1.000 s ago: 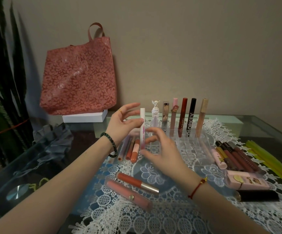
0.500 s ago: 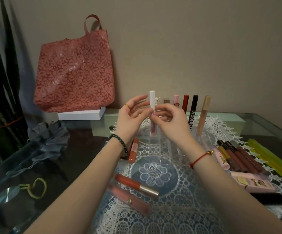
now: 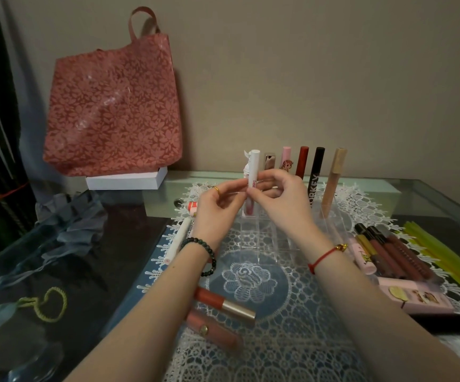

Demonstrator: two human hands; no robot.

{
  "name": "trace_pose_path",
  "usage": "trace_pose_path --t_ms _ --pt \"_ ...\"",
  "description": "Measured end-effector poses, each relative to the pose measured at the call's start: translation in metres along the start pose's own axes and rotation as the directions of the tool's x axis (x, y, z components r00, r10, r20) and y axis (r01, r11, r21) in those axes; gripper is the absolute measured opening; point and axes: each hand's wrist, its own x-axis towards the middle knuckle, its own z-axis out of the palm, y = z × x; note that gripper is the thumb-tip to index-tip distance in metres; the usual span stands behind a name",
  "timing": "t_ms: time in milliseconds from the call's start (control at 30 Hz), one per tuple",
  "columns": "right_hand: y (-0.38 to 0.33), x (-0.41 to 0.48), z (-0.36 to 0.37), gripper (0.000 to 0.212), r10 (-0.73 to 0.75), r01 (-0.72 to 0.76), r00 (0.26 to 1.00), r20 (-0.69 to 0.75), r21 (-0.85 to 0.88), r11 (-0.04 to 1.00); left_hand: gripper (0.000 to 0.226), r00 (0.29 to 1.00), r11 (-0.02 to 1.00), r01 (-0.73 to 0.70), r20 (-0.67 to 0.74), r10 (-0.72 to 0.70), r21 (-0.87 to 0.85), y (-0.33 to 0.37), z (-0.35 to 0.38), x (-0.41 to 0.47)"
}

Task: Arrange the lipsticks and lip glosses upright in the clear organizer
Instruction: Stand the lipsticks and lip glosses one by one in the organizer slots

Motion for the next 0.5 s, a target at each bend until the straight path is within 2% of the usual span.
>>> trace_pose_path --t_ms 200,500 --pt "0.0027 -0.0027 0.0005 0.021 0.02 -0.019 0.999 0.025 -0.011 1.0 0.031 1.0 0.991 -0.001 0.031 -0.003 0.137 -0.0018 -0.0026 -0.0041" --pt "0.0029 -0.0017 0.0 0.02 0.03 -0.028 0.998 0.053 -0.031 0.999 0.026 0.996 0.976 0.057 0.058 -0.071 0.211 -0.0042 -0.0033 -0.0056"
